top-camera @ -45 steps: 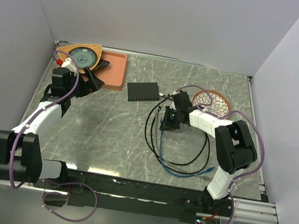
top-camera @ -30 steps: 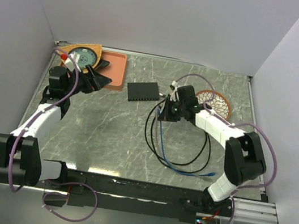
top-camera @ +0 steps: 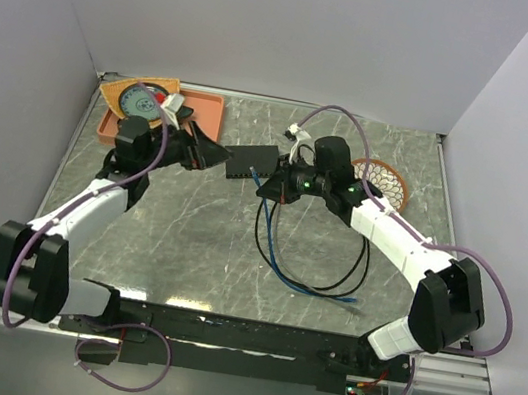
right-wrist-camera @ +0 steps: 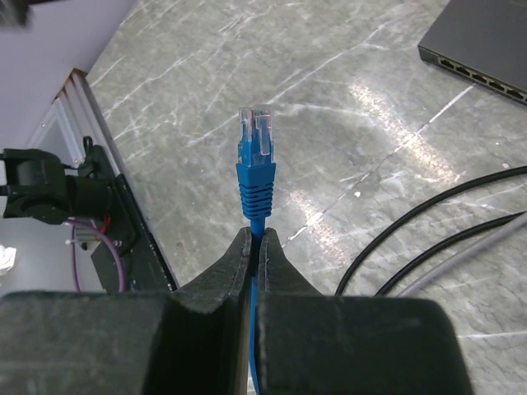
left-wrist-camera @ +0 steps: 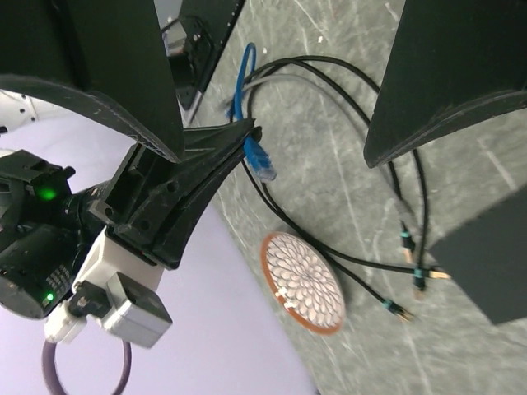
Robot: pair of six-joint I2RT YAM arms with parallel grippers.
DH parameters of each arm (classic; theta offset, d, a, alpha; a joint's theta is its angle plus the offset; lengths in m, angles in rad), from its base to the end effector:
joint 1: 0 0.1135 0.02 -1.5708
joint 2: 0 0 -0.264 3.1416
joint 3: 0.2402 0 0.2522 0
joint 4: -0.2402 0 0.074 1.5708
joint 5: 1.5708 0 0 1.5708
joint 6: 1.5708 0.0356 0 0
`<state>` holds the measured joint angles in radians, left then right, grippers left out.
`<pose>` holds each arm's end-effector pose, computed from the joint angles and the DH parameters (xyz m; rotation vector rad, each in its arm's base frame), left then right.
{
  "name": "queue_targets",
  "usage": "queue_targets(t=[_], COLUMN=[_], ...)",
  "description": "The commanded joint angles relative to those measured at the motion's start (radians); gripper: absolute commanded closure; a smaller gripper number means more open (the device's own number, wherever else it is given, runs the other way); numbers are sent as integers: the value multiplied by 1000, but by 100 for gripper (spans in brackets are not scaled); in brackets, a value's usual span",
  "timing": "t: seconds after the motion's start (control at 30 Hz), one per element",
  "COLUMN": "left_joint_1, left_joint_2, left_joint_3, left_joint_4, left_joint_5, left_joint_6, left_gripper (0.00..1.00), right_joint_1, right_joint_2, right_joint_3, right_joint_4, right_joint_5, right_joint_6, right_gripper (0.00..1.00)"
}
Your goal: Insert the plug into the switch port
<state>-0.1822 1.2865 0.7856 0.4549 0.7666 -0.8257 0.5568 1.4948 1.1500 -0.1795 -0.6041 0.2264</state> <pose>0.2799 -0.0767 0.2973 0.0822 1.7911 -1.3625 0.2781 0.1970 0.2987 -0.7347 2.0570 1.0925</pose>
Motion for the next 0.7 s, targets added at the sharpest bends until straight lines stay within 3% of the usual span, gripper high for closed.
queue_targets(t=[0.0, 0.5, 0.67], left_joint_1=[-57, -143, -151], left_joint_2=[39, 168, 169], left_joint_3=[73, 152, 152], left_joint_4=[54, 18, 28], left_joint_5=[26, 85, 108], left_joint_6=[0, 31, 33], left_gripper=[1, 29, 32], right_joint_1=[5, 3, 0], right_joint_2=[-65, -76, -70], right_joint_3=[42, 47, 40], right_joint_4=[40, 67, 110], right_joint_5=[-33, -100, -175], right_joint_6=[-9, 16, 39], right_gripper=[100, 100, 100])
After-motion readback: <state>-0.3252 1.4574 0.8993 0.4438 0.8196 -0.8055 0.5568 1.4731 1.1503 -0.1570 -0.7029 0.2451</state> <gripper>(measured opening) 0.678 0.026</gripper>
